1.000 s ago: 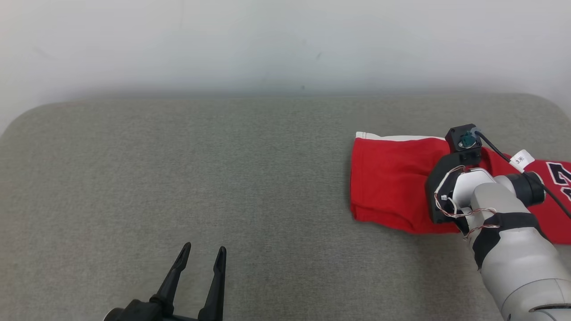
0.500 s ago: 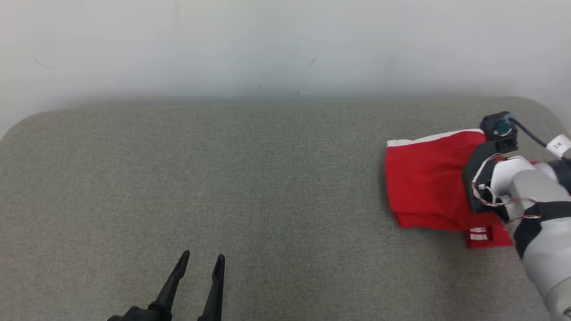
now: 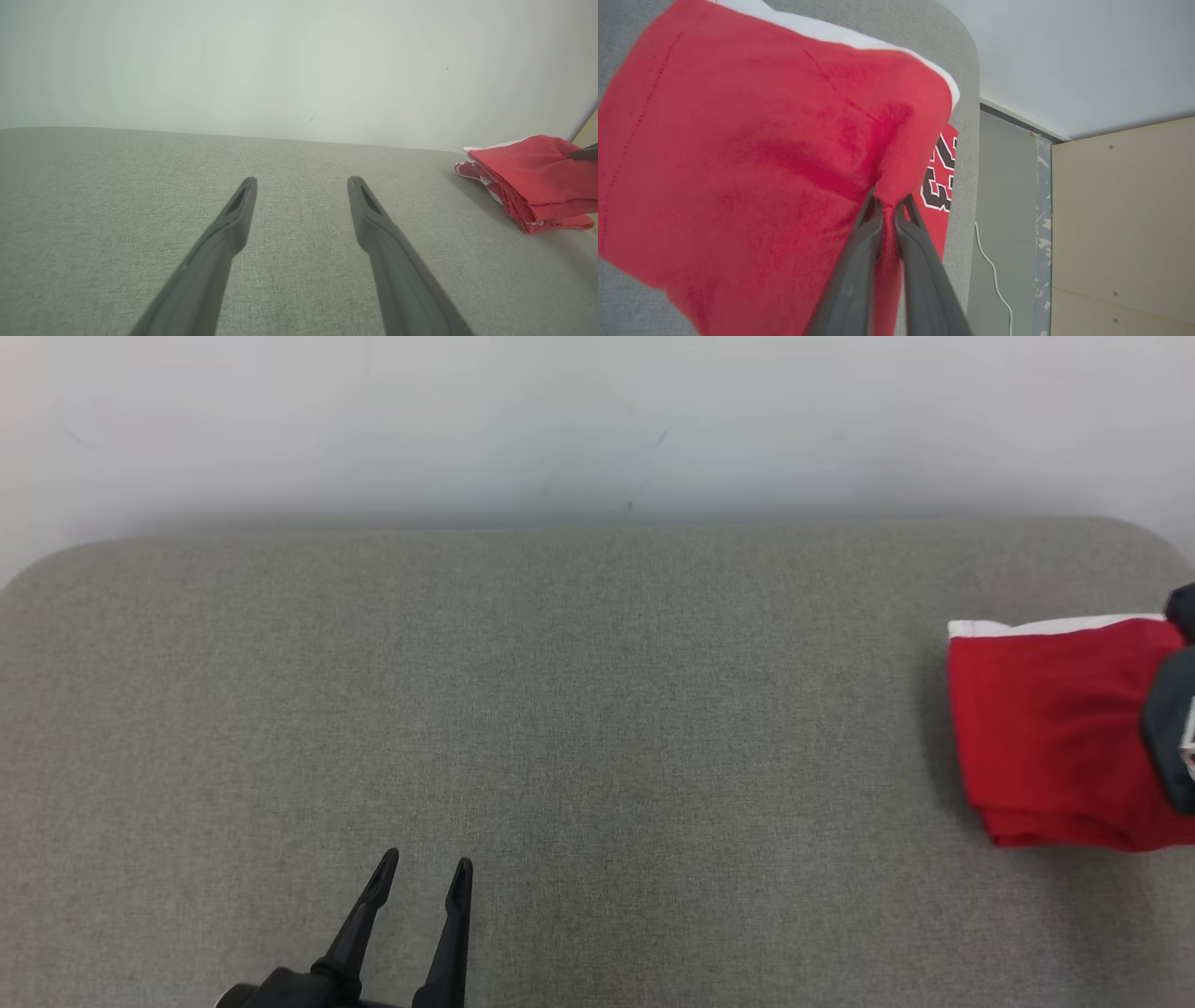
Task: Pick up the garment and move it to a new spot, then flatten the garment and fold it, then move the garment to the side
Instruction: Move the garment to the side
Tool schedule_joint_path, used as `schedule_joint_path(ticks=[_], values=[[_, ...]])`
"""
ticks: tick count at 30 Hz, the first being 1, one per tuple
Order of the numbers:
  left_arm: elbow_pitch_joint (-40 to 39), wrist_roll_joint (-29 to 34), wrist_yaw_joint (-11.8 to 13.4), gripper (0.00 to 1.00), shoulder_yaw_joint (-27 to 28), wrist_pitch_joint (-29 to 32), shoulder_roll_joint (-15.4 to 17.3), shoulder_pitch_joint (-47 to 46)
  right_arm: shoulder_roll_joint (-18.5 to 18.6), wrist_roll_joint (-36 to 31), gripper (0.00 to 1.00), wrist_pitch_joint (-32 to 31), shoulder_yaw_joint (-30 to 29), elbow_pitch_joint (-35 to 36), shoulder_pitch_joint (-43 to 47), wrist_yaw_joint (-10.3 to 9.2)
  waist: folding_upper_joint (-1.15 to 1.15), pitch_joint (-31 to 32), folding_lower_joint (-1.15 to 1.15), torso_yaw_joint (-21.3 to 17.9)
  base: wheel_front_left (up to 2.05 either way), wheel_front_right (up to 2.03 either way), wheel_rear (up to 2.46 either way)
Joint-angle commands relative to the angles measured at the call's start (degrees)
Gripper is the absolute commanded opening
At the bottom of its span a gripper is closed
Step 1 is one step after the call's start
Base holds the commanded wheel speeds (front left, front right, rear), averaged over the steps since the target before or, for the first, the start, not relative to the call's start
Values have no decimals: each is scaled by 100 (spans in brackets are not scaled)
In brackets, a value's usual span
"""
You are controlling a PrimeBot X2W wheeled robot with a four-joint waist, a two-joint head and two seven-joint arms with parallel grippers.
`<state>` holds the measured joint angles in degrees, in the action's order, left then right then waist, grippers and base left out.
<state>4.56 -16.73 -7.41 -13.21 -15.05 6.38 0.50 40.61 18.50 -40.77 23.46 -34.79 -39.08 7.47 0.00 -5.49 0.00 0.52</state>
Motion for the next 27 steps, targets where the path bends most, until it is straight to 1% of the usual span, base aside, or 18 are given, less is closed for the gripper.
schedule_joint_path(ticks=[1,2,5,9,11,12,13,16,17,18,21,25,27], values=[[-18,-7,-6,100,-31,-16,23,-102,204,-68,0,-95,-63,266,157,0,0,-129,0,27,0,0,0],[-14,-10,-6,100,-57,-16,29,-134,328,-164,0,-128,-32,451,237,0,0,-178,0,52,0,0,0],[14,-32,-6,100,-151,-16,58,-268,615,-475,0,-94,-119,657,388,0,0,-325,0,166,0,0,0],[55,-55,-6,100,-207,-16,89,-396,634,-846,0,-27,-360,567,521,0,0,-507,0,369,0,0,0],[69,-64,-6,100,-220,-16,91,-450,631,-1122,0,101,-538,515,530,0,0,-588,0,469,0,0,0],[69,-69,-6,100,-242,-16,96,-461,641,-1268,5,220,-625,506,541,0,0,-634,0,526,0,0,0],[72,-68,-6,100,-244,-16,104,-468,600,-1367,100,294,-728,452,580,0,0,-664,0,575,0,0,0],[67,-75,-6,100,-240,-16,113,-498,537,-1614,100,412,-967,335,649,0,0,-719,0,664,0,0,0],[53,-81,-7,100,-228,-16,126,-522,391,-1785,100,439,-1255,237,677,0,0,-752,0,721,0,0,0],[53,-81,-7,100,-228,-16,126,-522,391,-1785,100,439,-1255,237,677,0,0,-752,0,721,0,0,0],[59,-74,-7,100,-212,-16,132,-515,77,-1978,100,404,-1821,161,784,0,0,-747,0,754,0,0,0],[37,-24,-7,100,-210,-16,128,-470,-531,-2196,100,669,-2601,479,1009,0,0,-625,0,715,0,0,0],[-25,2,-7,100,-164,-16,118,-454,-956,-2201,100,858,-2936,773,1163,0,0,-525,0,665,0,0,0]])
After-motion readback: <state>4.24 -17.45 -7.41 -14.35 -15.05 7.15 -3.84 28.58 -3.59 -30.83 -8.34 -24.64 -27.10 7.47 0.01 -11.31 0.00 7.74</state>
